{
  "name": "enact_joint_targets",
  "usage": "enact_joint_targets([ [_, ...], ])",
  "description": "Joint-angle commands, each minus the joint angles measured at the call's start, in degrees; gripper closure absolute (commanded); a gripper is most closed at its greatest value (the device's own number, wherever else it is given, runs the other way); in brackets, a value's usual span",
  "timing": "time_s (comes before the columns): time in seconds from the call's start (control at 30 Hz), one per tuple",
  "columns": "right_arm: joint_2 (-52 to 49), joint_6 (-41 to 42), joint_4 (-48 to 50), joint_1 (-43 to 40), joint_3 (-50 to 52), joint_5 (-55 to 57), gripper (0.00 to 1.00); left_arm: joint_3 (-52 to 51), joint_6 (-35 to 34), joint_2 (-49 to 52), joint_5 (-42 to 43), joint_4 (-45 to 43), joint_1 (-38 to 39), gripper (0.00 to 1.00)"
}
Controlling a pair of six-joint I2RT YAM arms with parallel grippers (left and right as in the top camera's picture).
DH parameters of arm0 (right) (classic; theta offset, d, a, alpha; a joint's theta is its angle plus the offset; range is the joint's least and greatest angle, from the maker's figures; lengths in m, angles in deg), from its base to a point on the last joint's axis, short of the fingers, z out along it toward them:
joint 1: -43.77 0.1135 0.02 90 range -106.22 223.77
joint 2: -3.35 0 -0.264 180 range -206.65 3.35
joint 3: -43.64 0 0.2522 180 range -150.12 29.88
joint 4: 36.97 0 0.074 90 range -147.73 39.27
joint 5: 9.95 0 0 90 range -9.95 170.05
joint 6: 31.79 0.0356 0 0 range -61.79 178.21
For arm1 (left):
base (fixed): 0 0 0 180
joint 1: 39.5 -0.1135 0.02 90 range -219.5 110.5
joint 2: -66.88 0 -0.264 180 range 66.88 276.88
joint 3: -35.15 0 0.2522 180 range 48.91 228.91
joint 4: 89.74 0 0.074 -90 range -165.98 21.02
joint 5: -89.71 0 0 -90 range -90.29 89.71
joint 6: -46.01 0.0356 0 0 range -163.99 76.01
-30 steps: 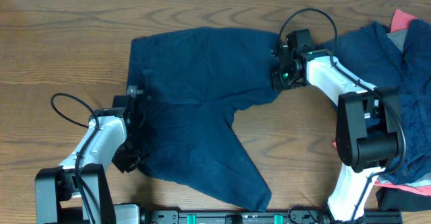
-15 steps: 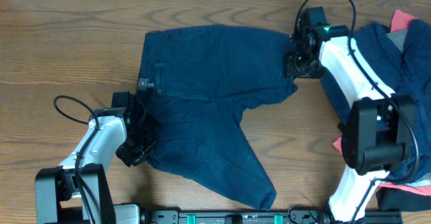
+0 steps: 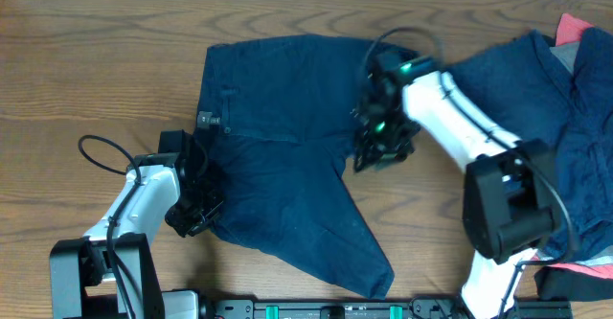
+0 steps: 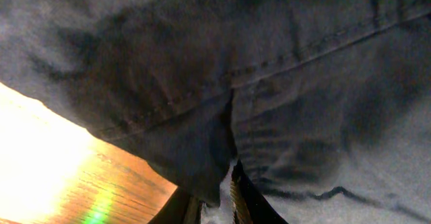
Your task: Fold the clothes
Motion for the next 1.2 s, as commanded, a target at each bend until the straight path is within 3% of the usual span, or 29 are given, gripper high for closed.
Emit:
enact_joint_targets([
  [0.0,0.76,1.86,0.13,4.5,3.41,-3.45,0.54,0.0,0.96,-0.44,0.76,0.09,0.04,0.83],
  [0.27,0.76,3.34,4.85,12.04,9.27,-3.87,0.48,0.0,0.94,-0.44,0.76,0.07,0.04,0.83],
  [0.47,0.76,11.47,10.43,13.29,12.46,8.04,0.48,0.0,0.94,-0.44,0.79,0.09,0.04,0.83],
  [0.6,0.76,12.02,16.17,13.29,15.78,9.42,0.45,0.0,0.94,-0.44,0.79,0.26,0.04,0.83],
  [0.73,0.74,12.02,21.55,13.29,19.89,9.18,0.58,0.0,0.92,-0.44,0.81,0.72,0.04,0.83],
  [0.8,0.74,12.04,23.8,13.29,21.59,9.2,0.82,0.0,0.92,-0.44,0.81,0.76,0.04,0.83],
  [0.87,0.74,12.04,25.59,13.22,22.69,9.25,0.99,-0.02,0.92,-0.44,0.81,0.72,0.04,0.83],
  [1.07,0.76,14.23,26.84,11.08,22.45,16.39,0.99,-0.02,0.9,-0.44,1.46,0.66,0.04,0.83],
  [1.17,0.76,15.43,26.86,7.5,21.18,21.77,0.99,-0.02,0.9,-0.44,5.9,-0.39,0.04,0.83],
])
